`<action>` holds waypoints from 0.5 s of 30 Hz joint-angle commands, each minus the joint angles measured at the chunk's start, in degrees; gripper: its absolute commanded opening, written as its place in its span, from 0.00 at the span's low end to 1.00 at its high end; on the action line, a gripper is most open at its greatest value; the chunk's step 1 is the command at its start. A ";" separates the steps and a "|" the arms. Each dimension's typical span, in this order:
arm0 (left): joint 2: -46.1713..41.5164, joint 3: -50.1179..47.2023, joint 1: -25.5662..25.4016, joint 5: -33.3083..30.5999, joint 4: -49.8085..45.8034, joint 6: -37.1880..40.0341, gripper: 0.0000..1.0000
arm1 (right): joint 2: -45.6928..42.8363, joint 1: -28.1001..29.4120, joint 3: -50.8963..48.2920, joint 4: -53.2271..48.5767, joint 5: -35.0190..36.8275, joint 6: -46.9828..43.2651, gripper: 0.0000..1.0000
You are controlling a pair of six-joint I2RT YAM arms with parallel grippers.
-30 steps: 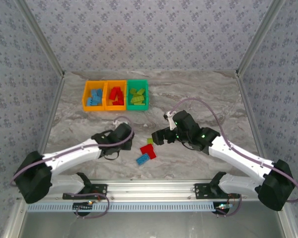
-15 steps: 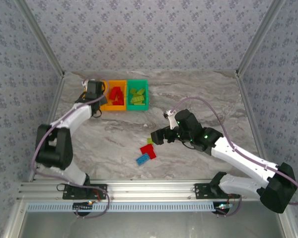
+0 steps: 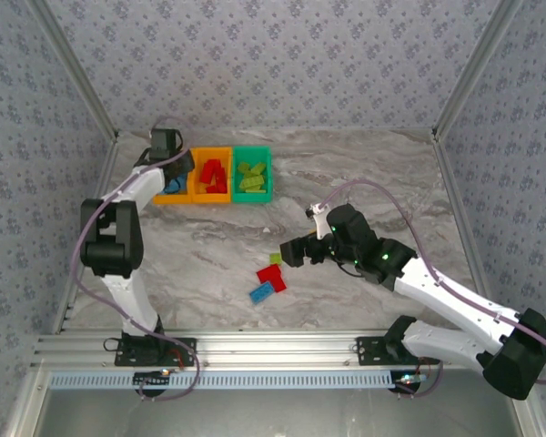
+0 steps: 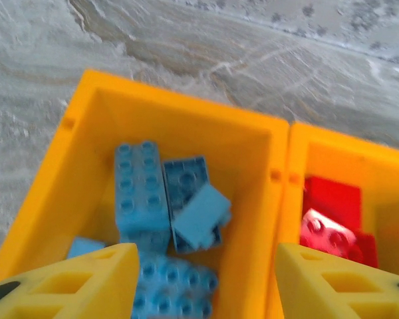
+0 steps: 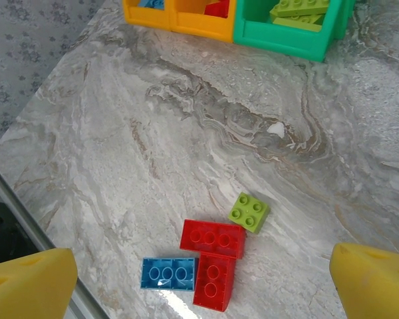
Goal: Sort the legos into containers by color
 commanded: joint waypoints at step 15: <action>-45.79 -14.54 -36.09 -1.79 -31.86 7.46 0.58 | 22.27 8.38 2.90 0.43 6.83 7.91 1.00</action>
